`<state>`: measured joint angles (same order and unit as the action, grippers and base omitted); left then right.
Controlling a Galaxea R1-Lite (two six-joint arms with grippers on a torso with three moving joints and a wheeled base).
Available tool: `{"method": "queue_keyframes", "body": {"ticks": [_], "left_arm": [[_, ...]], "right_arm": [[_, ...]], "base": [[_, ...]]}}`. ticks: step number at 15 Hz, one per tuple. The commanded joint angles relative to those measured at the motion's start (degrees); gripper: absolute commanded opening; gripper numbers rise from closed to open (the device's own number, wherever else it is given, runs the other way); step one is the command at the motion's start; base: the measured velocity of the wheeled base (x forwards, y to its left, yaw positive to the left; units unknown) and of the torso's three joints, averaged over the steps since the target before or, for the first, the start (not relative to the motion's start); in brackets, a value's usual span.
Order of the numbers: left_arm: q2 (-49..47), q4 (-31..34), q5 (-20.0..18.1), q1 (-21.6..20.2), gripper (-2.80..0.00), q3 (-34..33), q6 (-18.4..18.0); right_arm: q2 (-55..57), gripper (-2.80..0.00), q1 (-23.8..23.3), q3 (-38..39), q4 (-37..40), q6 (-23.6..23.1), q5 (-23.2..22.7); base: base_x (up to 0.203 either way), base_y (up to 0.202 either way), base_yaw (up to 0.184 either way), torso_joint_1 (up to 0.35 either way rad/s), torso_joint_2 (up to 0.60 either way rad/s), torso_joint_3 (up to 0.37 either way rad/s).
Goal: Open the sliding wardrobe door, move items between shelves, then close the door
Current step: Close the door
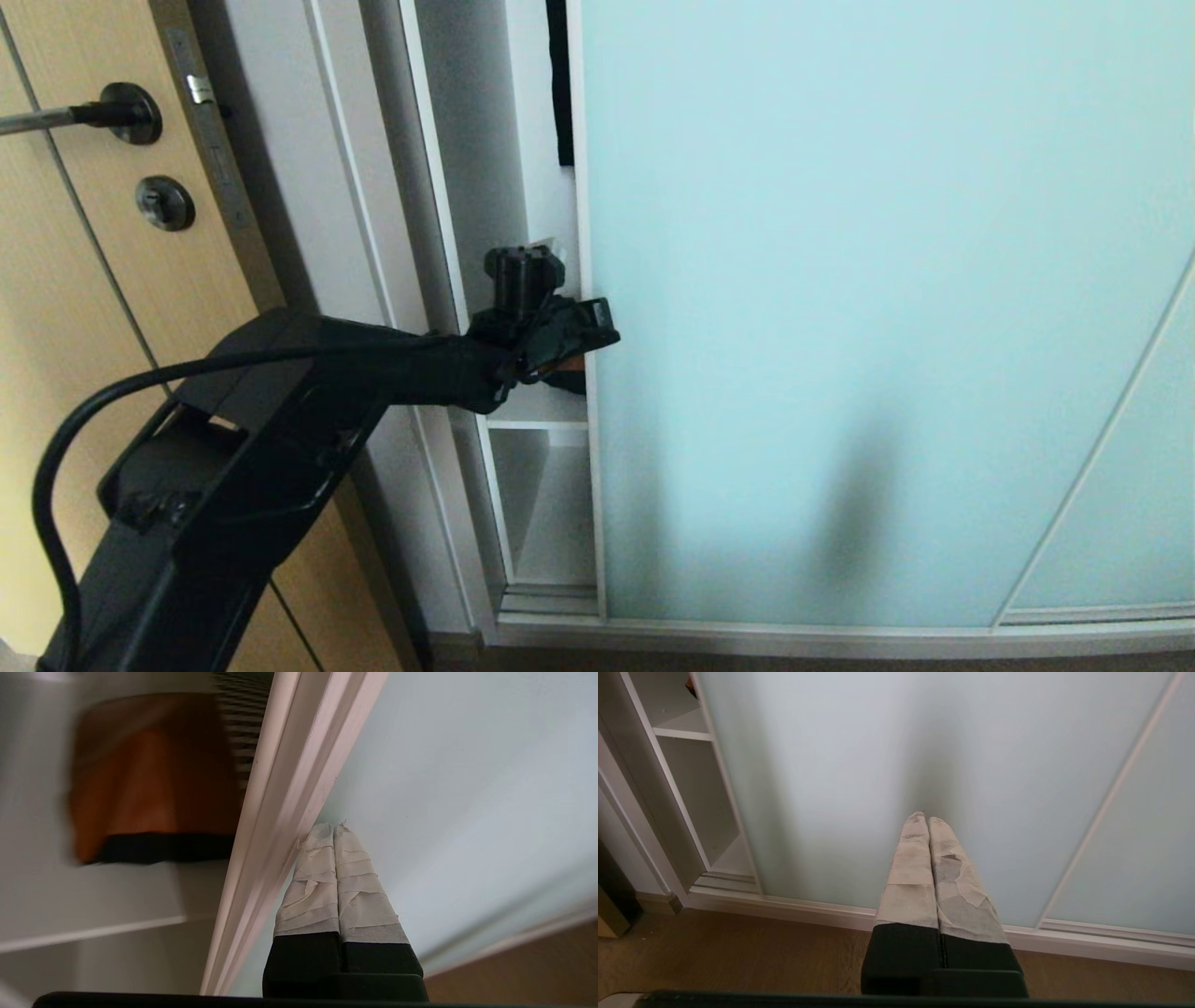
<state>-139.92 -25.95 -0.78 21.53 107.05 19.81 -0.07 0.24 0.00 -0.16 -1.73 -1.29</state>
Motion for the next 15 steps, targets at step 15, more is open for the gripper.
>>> {"method": "queue_keyframes", "body": {"ticks": [15], "left_arm": [[17.6, -12.0, -0.7, -0.3, -2.8, -24.4, -2.1]], "right_arm": [[-0.1, -2.8, 0.0, 0.0, 0.0, 0.0, 0.0]], "base": [[0.0, 0.0, 0.0, 0.0, 0.0, 0.0]]}}
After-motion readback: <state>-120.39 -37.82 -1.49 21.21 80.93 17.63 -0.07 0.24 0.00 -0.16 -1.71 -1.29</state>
